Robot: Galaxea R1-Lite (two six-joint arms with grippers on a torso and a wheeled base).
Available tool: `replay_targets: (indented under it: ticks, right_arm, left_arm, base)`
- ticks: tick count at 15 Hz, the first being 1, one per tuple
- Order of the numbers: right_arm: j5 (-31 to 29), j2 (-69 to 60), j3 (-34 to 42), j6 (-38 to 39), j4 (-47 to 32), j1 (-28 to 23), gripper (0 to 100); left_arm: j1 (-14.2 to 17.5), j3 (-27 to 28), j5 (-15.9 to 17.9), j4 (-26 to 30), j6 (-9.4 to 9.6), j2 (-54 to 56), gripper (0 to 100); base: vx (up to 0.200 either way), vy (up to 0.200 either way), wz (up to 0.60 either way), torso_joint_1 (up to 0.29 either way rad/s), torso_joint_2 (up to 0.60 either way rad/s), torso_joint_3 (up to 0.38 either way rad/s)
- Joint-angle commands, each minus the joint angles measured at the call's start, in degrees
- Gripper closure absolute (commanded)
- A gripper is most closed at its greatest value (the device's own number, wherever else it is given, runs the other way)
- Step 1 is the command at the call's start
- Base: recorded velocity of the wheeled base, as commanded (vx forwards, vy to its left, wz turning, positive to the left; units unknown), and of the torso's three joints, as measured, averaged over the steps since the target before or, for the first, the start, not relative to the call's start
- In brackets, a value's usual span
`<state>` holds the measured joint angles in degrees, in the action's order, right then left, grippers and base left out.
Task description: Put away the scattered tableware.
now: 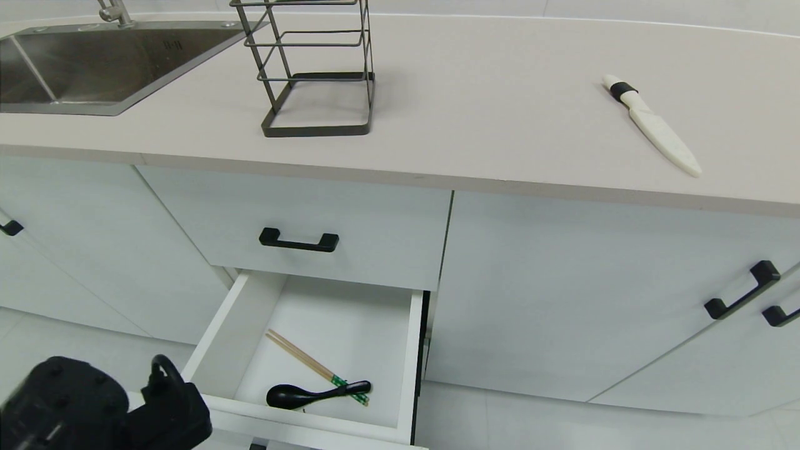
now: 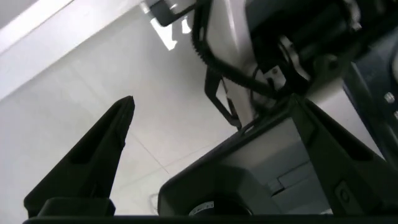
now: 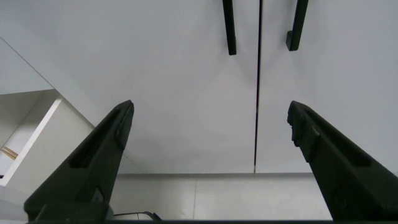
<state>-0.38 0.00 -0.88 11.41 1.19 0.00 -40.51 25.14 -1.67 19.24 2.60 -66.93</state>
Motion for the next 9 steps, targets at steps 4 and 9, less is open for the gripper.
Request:
replay_targets:
  ticks: [4,9]
  right_arm:
    - [-0.06,0.09,0.00,0.02,0.04,0.00,0]
    - [0.03,0.09,0.00,0.02,0.04,0.00,0]
  left_arm:
    - [-0.45,-0.97,-4.66,-0.34,-4.00,-6.90,0]
    - [1.31,-1.58,-7.12,-5.00,-12.88,-10.15,0]
  base:
    - [0.000,0.000,0.00,0.000,0.00,0.000]
    - [0.000,0.000,0.00,0.000,0.00,0.000]
